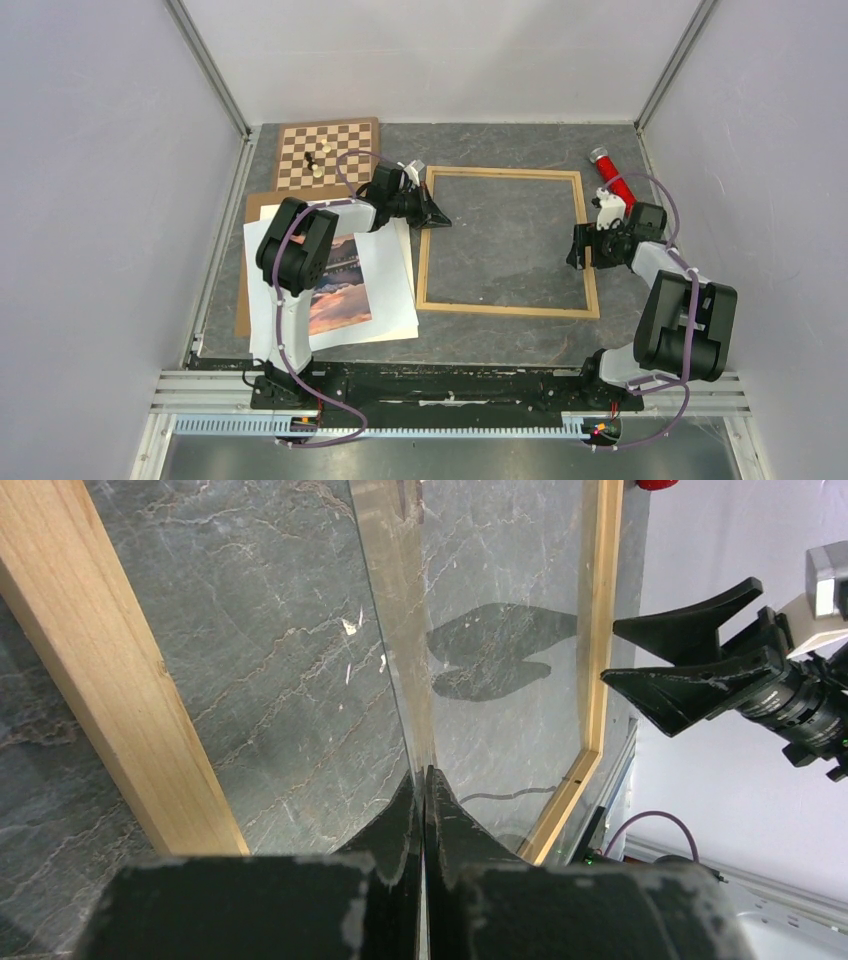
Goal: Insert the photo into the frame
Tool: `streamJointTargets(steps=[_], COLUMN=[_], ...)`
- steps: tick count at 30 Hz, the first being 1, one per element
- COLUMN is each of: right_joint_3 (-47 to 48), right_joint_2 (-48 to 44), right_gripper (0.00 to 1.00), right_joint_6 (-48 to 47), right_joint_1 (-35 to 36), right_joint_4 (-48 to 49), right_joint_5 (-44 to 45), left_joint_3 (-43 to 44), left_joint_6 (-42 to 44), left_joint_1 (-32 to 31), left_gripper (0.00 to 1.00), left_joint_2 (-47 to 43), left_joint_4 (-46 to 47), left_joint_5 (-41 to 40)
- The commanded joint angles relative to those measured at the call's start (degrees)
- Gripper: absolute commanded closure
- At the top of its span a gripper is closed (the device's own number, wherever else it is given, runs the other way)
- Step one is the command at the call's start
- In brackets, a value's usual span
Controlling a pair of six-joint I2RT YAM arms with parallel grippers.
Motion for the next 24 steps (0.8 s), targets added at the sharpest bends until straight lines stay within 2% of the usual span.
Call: streamJointTargets(steps=[1,8,13,18,24], right_joint_3=[4.16,7.6,8.75,9.68,6.55], right_joint_2=[-2.4,-2.06,-1.99,-0.55,0.36], right_gripper=[0.22,0.23,0.25,0.27,0.28], right_joint_6=[2.62,8.86,12.82,13.61,12.81], right_joint_1=[0.08,-3.08,-4.07,-4.15,-4.13], right_joint_4=[0.79,2.22,4.77,4.86,6.29], right_joint_5=[0.57,-0.36,3.04,7.31,5.46], left_joint_3=[1.66,1.66,2.11,2.28,2.01], left_joint_6=[0.25,0.47,1.54,2.0,0.25], left_joint_1=[0.12,0.19,0.21,0.18,0.21], left_gripper=[0.98,0.98,0.98,0.98,0.98], left_joint_2=[0.07,0.15,0.11,0.12,0.6], left_joint_4=[1.39,1.12,0.27,0.06,3.46], left_joint_5=[1.99,2.11,2.78,3.36,6.15])
